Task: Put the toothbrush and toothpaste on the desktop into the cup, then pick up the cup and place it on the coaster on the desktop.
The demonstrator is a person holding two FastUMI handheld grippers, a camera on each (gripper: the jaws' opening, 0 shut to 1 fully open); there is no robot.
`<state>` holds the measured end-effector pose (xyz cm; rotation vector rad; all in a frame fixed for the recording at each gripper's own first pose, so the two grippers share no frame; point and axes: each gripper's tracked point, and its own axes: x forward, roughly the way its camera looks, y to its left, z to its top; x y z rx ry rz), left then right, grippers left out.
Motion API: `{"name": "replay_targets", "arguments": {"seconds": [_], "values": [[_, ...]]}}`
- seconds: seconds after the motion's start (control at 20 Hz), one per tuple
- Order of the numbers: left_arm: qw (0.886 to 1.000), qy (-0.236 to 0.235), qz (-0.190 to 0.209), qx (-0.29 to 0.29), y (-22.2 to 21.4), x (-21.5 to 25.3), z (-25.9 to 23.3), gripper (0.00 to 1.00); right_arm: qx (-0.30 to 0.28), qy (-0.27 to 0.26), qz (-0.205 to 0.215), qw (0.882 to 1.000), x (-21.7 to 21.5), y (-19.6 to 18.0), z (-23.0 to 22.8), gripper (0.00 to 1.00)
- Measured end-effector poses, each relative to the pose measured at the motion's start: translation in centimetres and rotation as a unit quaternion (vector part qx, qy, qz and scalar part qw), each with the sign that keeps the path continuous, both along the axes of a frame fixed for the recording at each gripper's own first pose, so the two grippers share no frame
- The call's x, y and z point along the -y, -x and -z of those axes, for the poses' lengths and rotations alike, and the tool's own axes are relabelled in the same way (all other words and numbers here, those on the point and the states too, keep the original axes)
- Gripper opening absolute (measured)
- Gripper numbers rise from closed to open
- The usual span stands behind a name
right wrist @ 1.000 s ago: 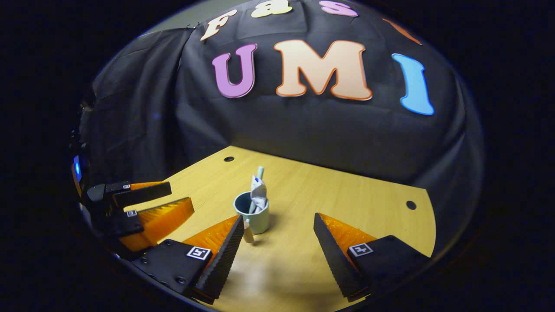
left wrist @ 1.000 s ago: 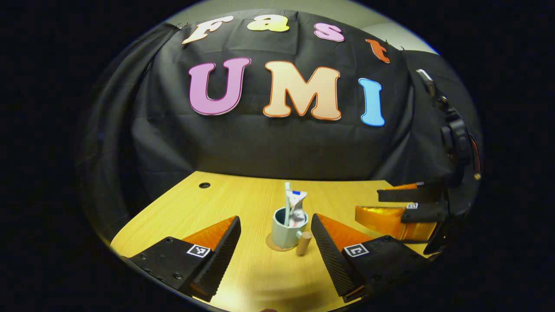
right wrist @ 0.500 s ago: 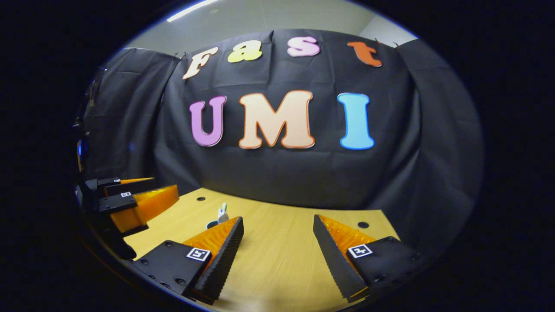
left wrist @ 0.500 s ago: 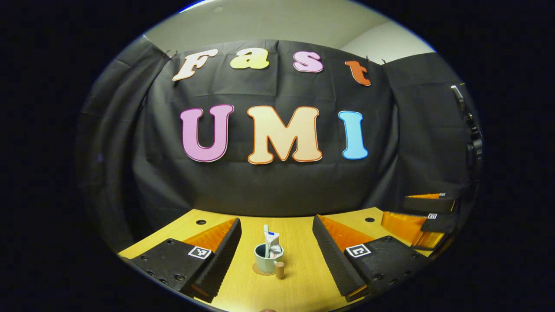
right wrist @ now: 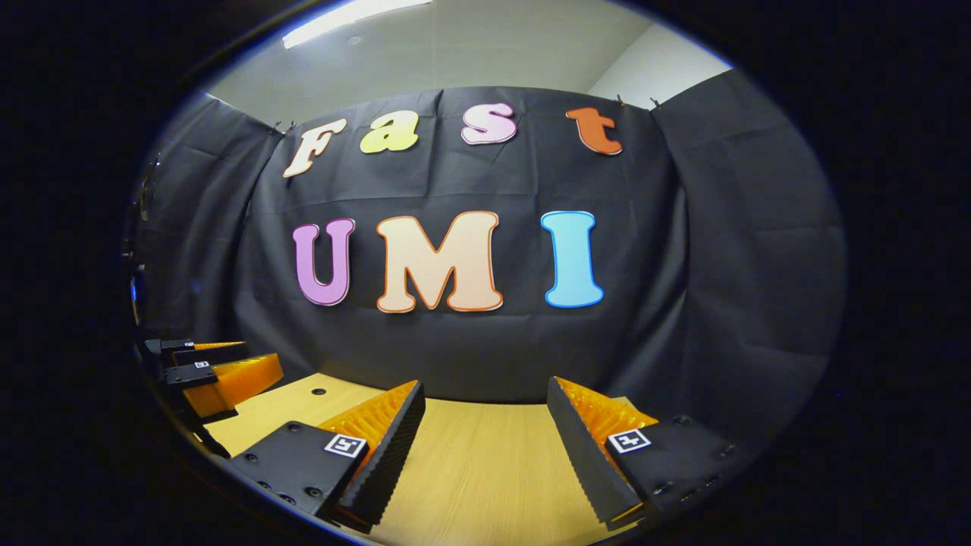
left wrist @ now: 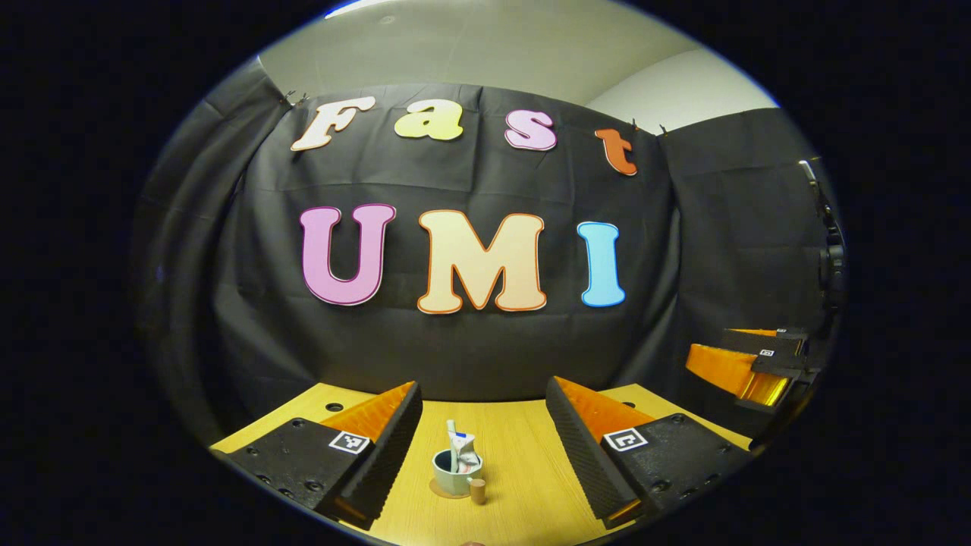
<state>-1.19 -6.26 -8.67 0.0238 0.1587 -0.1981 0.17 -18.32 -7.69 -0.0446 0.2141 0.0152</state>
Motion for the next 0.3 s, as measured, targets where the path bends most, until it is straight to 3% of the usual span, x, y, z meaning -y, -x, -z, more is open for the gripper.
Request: {"name": "replay_targets", "arguments": {"seconds": [0.3], "values": [[1.0,-0.006,0.003,-0.007,-1.3,-0.5,0.7,0.96,0.02,-0.006,0.027,0.999,1.5,-0.1,-1.5,0.99]]}}
